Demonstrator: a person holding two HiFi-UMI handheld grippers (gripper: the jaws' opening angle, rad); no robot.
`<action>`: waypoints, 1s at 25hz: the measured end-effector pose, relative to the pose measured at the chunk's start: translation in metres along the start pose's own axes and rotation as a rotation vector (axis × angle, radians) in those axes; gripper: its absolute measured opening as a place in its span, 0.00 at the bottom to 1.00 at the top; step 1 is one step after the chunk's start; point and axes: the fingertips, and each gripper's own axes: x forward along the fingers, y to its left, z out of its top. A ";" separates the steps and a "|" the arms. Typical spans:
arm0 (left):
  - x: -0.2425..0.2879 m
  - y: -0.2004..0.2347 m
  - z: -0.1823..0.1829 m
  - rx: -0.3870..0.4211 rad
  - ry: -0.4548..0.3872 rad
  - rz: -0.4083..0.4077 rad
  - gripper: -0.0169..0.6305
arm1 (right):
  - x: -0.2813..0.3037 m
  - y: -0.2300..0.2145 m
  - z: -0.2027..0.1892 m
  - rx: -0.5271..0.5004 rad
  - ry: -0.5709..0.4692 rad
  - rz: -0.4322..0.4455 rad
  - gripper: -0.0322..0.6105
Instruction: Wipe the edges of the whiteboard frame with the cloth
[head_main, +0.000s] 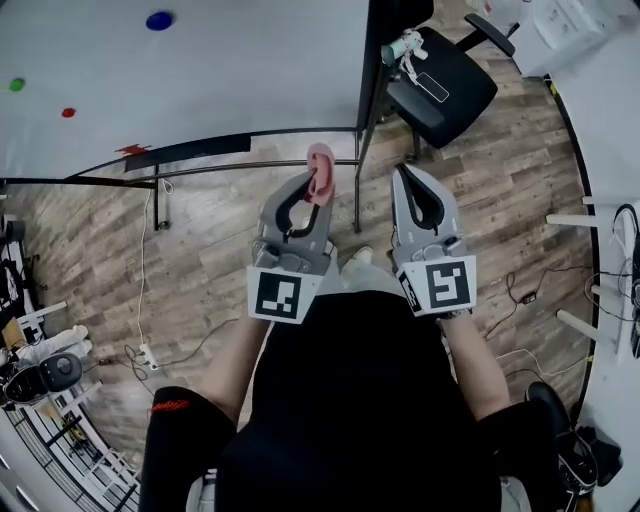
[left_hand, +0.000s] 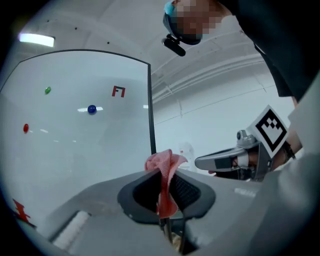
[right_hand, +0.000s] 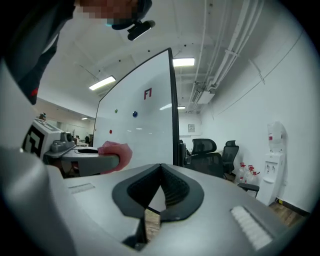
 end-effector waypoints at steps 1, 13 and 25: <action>-0.004 -0.001 0.004 -0.020 -0.006 -0.003 0.09 | -0.005 0.001 0.006 -0.001 -0.011 0.001 0.05; -0.022 -0.028 0.063 -0.126 -0.137 -0.016 0.09 | -0.042 0.001 0.056 0.009 -0.119 -0.016 0.05; -0.041 -0.040 0.059 -0.105 -0.120 0.026 0.09 | -0.058 0.004 0.050 0.020 -0.108 -0.006 0.05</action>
